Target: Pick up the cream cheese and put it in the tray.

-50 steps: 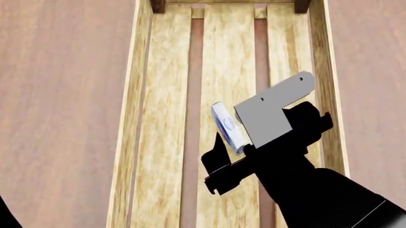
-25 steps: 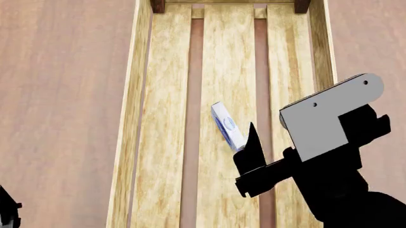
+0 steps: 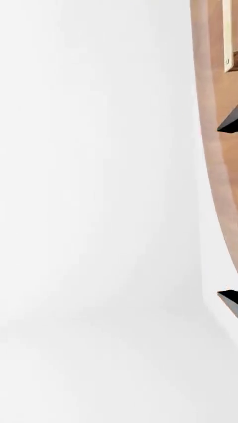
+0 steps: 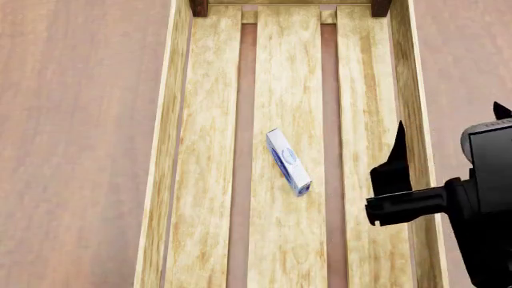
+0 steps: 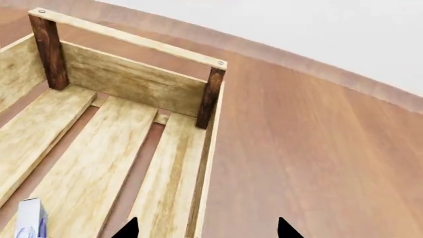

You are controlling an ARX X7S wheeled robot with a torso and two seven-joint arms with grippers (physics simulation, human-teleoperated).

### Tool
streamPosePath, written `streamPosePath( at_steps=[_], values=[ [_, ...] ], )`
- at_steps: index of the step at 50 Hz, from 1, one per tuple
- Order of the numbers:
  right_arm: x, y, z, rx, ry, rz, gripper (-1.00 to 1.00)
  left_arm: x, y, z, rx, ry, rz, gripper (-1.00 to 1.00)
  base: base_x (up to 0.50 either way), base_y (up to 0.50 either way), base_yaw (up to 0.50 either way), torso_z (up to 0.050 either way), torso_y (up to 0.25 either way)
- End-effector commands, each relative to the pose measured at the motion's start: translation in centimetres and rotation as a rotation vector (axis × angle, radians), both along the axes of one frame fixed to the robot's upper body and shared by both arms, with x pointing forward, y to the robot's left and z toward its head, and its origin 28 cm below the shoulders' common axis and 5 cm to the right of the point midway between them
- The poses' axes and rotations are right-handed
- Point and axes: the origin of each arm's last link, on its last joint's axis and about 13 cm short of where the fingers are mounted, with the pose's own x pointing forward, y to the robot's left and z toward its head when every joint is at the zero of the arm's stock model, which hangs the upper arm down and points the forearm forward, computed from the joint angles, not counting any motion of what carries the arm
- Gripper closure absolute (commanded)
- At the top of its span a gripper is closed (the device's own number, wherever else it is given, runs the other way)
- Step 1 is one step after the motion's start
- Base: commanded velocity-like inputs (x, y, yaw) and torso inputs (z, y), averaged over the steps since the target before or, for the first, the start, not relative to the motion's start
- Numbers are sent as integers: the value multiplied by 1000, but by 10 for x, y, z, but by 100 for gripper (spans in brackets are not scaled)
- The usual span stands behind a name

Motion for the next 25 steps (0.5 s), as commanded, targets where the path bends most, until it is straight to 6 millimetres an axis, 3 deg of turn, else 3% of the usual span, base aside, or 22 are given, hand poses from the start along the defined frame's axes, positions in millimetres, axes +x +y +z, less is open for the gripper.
streamPosePath(
  at_steps=[1, 11, 25],
  values=[
    [-9, -10, 16, 83, -172, -97, -100, -16, -4, 56, 73, -149, -24, -100, 0, 0, 0, 0, 0],
    [-24, -14, 28, 130, -293, -80, -100, -47, -19, 97, 116, -311, -51, -100, 0, 0, 0, 0, 0],
    [-67, -10, 49, 160, -581, -80, -100, -70, -26, 107, 147, -411, -100, -100, 0, 0, 0, 0, 0]
  ],
)
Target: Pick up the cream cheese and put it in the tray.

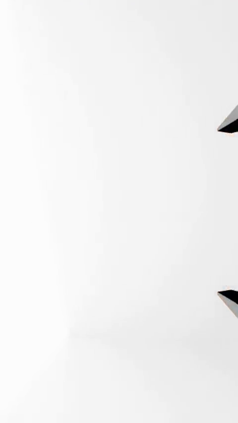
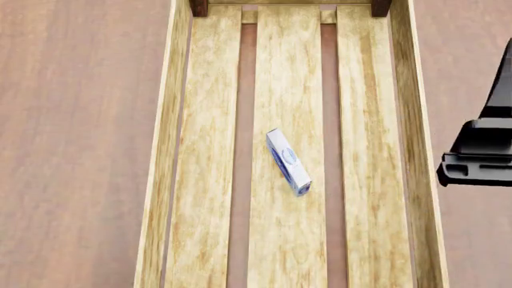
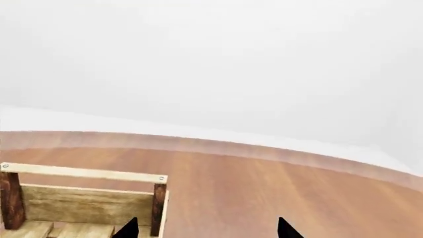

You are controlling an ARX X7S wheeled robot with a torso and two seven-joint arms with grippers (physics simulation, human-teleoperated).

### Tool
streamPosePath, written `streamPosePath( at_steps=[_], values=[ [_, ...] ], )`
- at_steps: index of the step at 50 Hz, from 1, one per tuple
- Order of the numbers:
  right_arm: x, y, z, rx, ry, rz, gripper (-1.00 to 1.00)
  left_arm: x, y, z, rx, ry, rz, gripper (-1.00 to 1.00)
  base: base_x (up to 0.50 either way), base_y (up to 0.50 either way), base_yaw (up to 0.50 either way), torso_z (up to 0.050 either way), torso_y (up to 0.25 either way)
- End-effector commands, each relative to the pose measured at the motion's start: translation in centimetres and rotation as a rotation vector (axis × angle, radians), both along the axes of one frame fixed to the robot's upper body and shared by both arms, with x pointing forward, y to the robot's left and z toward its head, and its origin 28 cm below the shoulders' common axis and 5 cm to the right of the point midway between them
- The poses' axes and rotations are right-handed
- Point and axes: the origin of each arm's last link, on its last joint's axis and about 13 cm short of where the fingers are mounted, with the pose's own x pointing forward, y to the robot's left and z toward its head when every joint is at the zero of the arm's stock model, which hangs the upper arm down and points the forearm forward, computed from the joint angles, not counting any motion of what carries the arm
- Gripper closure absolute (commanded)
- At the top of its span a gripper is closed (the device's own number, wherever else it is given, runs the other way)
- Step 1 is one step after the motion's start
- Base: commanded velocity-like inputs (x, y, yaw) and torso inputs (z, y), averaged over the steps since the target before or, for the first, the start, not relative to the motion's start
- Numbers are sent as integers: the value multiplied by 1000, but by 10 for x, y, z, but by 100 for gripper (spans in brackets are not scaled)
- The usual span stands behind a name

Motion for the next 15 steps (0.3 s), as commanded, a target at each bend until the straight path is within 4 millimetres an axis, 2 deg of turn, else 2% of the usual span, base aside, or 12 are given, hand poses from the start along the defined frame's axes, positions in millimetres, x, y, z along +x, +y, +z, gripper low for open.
streamPosePath(
  at_steps=[1, 7, 15],
  values=[
    [-31, 3, 13, 3, -204, -31, -100, -21, -6, 9, 39, -82, -27, -100, 0, 0, 0, 0, 0],
    [-41, 6, 11, 18, -260, -18, -100, -20, -13, 2, 71, -101, -56, -100, 0, 0, 0, 0, 0],
    [-48, 7, 7, 18, -310, 12, -100, -23, -14, 9, 90, -144, -44, -100, 0, 0, 0, 0, 0]
  ],
)
